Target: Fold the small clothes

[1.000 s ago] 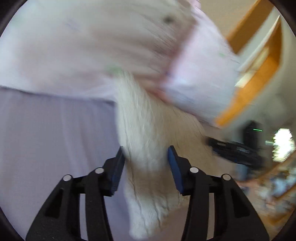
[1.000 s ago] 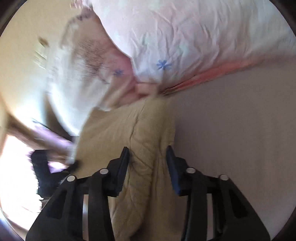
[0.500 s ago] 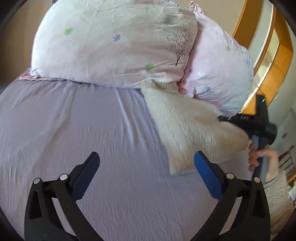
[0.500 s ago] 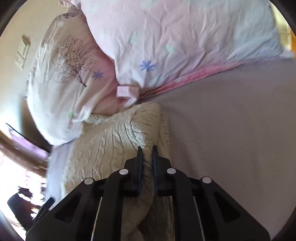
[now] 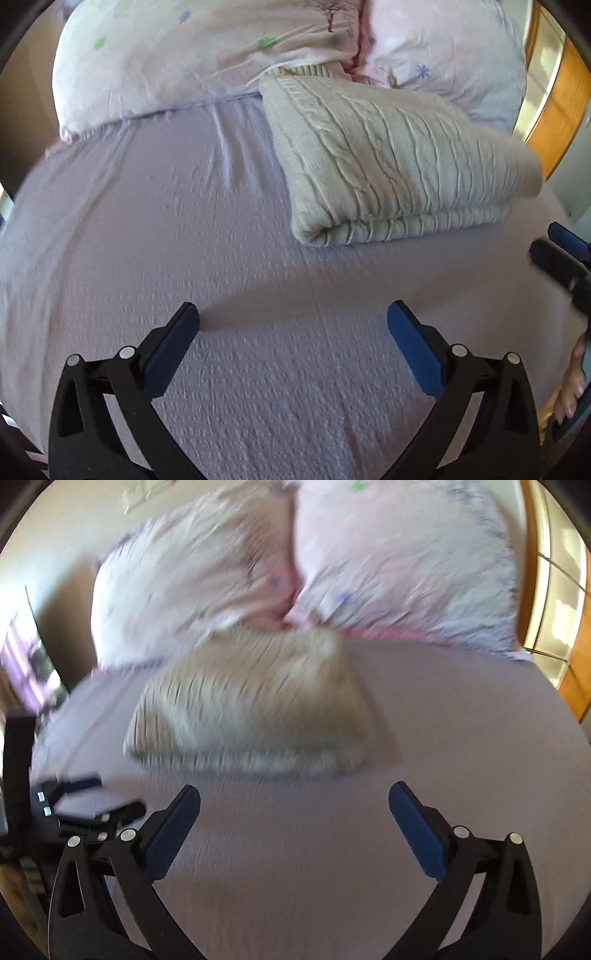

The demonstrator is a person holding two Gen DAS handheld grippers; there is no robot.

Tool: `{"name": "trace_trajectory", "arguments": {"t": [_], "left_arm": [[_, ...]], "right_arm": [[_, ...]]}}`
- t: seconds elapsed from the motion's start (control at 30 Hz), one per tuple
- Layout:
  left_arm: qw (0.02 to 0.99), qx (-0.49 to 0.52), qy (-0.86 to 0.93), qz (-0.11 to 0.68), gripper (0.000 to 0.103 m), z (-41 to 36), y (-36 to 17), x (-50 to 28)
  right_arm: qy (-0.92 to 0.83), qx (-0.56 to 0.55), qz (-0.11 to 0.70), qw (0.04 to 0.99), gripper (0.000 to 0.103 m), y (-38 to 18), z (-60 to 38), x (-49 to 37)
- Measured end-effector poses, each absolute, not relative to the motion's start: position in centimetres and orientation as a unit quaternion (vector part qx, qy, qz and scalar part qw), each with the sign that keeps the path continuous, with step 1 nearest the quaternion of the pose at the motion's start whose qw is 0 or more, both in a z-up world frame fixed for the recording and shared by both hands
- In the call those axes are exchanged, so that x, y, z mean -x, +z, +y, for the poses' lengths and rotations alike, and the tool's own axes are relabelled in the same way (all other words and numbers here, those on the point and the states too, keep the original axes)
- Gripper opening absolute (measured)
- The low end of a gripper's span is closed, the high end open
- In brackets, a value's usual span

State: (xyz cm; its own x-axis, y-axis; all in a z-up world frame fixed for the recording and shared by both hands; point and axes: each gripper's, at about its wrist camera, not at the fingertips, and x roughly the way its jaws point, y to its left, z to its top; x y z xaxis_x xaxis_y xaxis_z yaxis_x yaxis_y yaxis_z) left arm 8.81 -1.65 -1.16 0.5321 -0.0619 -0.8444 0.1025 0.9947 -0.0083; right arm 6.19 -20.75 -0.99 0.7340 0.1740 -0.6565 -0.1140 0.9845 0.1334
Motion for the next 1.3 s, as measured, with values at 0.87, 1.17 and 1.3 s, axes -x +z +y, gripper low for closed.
{"name": "trace_trajectory", "arguments": {"t": [0.87, 1.17, 1.3], "left_arm": [[0.885, -0.026, -0.033, 0.464, 0.101, -1.8, -1.5, -9.0], [0.885, -0.025, -0.031, 0.463, 0.101, -1.8, -1.4, -8.9], [0.885, -0.025, -0.031, 0.463, 0.101, -1.8, -1.4, -8.9]], "right_arm": [[0.027, -0.003, 0.427, 0.904, 0.102, -4.3, -18.4, -7.3], [0.027, -0.003, 0.427, 0.904, 0.102, -4.3, -18.4, -7.3], [0.027, -0.003, 0.427, 0.904, 0.102, -4.3, -18.4, -7.3]]}}
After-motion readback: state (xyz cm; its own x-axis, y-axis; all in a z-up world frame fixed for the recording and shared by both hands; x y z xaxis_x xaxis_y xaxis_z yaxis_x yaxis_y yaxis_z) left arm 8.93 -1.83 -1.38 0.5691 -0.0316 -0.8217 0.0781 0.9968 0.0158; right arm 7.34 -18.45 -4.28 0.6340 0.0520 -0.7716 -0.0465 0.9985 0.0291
